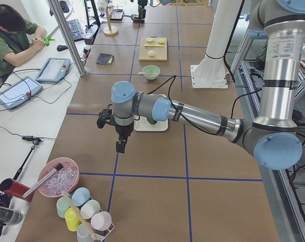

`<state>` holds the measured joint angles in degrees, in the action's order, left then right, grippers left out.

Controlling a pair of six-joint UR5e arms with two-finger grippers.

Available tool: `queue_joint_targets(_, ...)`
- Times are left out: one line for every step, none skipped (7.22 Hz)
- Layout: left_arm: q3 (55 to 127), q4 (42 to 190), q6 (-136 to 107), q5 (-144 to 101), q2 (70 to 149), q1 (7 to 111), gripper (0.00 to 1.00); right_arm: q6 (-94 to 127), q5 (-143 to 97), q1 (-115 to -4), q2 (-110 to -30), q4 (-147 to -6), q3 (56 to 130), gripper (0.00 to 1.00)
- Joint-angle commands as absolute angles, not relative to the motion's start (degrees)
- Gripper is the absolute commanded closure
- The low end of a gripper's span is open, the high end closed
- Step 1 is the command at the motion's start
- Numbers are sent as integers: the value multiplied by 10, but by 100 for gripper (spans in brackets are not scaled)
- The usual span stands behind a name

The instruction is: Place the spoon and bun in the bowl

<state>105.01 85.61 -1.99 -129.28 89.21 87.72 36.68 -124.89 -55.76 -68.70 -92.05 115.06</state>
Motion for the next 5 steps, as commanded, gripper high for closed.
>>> queue_joint_targets(1042, 859, -18, -1294, 854, 927, 0, 424, -1169, -463, -678, -921, 1151, 0)
queue_joint_targets(1034, 853, -21, -1293, 856, 926, 0, 431, -1132, -428, -681, -917, 1135, 0)
queue_joint_targets(1029, 853, -20, -1295, 857, 926, 0, 471, -1109, -397, -677, -906, 1128, 0)
queue_joint_targets(1029, 857, -18, -1295, 857, 926, 0, 500, -1063, -362, -679, -878, 1118, 0)
queue_joint_targets(1032, 860, -18, -1296, 855, 926, 0, 504, -1053, -353, -681, -843, 1090, 0)
